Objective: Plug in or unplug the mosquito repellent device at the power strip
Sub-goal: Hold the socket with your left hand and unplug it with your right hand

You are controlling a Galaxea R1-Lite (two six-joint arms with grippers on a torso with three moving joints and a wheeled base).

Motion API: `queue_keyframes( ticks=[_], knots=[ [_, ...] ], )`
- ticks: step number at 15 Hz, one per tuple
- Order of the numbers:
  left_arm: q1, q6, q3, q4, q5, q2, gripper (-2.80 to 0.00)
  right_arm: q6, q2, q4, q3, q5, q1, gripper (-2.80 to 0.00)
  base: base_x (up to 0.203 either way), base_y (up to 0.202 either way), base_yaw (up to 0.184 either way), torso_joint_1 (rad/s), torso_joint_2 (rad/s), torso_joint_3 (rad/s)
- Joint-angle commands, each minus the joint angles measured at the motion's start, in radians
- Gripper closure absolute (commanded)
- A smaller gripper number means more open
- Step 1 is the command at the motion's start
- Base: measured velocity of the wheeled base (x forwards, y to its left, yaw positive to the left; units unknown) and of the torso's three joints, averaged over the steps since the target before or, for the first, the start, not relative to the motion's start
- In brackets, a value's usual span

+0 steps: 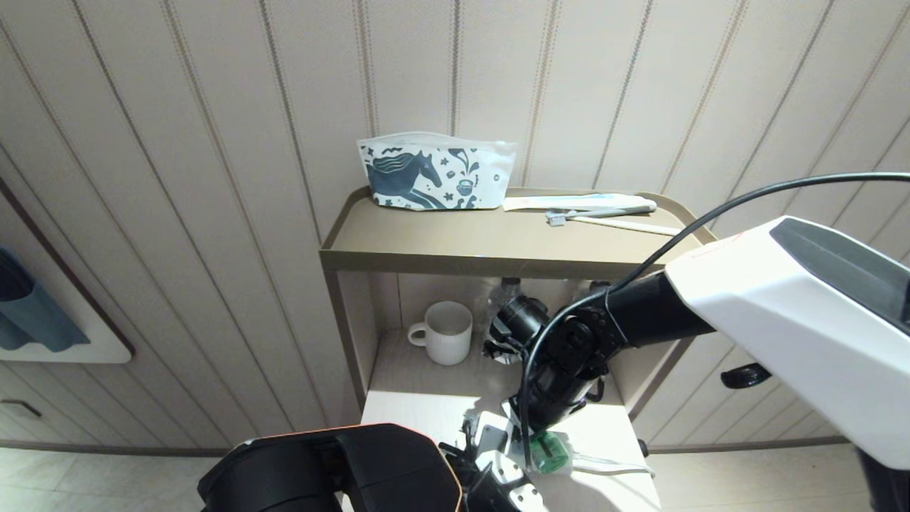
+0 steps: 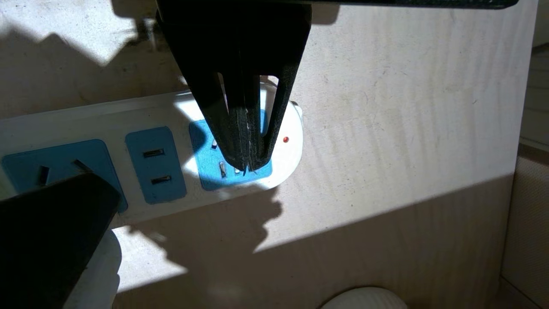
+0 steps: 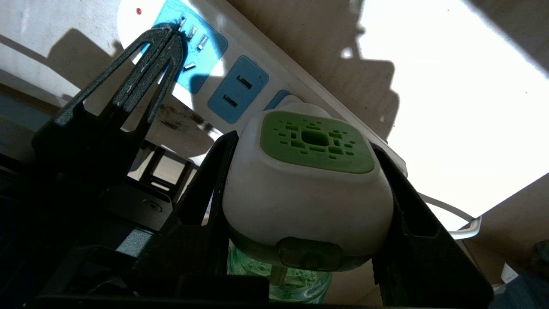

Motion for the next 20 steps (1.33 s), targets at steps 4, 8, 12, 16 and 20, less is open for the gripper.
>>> queue_keyframes(
  ticks=[4, 8, 12, 16, 20],
  knots=[
    [0.000, 0.000, 0.000, -0.004, 0.002, 0.000, 0.00, 0.019, -0.018, 0.000, -0.014, 0.000, 0.024, 0.00, 0.000, 0.000, 0.000, 0.000, 0.00, 0.000],
    [-0.002, 0.000, 0.000, -0.006, 0.002, 0.002, 0.00, 0.017, 0.043, 0.000, -0.055, -0.103, 0.058, 0.00, 0.000, 0.000, 0.000, 0.000, 0.00, 0.000],
    [-0.002, 0.000, 0.002, -0.010, 0.002, 0.003, 0.00, 0.014, 0.095, 0.009, -0.092, -0.156, 0.078, 0.00, 0.000, 0.000, 0.000, 0.000, 0.00, 0.000],
    [-0.002, -0.002, -0.001, -0.013, 0.003, 0.003, 0.00, 0.016, 0.109, 0.007, -0.086, -0.172, 0.081, 0.00, 0.000, 0.000, 0.000, 0.000, 0.00, 0.000],
    [0.013, -0.003, -0.001, -0.035, 0.012, -0.021, 0.00, 0.017, 0.096, 0.005, -0.070, -0.170, 0.070, 0.00, 0.000, 0.000, 0.000, 0.000, 0.00, 0.000]
  ],
)
